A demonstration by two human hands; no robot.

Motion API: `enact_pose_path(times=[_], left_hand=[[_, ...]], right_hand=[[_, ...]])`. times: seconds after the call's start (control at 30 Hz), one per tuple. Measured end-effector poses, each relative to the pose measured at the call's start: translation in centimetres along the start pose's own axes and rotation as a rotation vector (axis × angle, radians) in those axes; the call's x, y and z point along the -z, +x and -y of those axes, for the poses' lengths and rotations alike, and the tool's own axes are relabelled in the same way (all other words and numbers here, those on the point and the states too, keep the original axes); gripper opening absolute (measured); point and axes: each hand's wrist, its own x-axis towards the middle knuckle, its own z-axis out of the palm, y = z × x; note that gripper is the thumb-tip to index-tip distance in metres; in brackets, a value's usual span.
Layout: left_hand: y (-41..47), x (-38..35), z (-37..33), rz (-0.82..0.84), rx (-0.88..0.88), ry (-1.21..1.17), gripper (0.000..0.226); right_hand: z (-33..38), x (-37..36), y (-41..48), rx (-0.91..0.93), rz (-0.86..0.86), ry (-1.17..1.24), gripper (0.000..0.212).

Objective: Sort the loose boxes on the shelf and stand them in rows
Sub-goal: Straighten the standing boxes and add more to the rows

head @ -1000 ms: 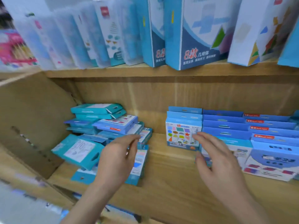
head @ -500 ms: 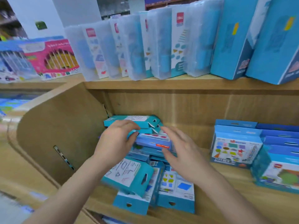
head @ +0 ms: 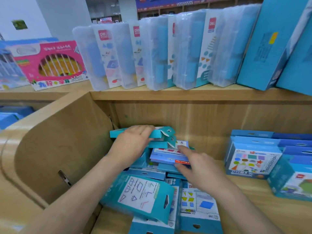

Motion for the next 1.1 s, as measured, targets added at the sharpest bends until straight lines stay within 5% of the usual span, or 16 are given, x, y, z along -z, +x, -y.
enact_pose_path(times=[0.17, 0.33, 0.5, 0.8, 0.93, 1.1], left_hand=[[-1.9, 4.2, -3.3, -0.387, -0.097, -0.238, 0.024], [-2.7, 8.3, -7.5, -0.579, 0.214, -0.899, 0.016], [-2.3, 9.3, -8.8, -0.333, 0.584, -1.574, 0.029], [-0.7, 9.3, -9.7, -0.106, 0.797, -1.664, 0.027], [0.2, 8.7, -12.2, 0.02, 0.728, -1.797, 0.022], [0.6, 8.1, -17.8, 0.28, 0.361, -1.644, 0.015]], right_hand=[[0.3, 1.4, -0.8, 0.012, -0.102, 0.432, 0.063], [2.1, 3.4, -2.3, 0.126, -0.18, 0.96, 0.06], [2.2, 4.7, -4.4, 0.058, -0.201, 1.129, 0.028], [-0.8, 4.5, -8.6, -0.036, -0.173, 1.04, 0.022], [-2.7, 5.2, -11.0, -0.09, -0.23, 1.044, 0.042], [-5.8, 7.0, -15.1, -0.179, -0.344, 1.084, 0.058]])
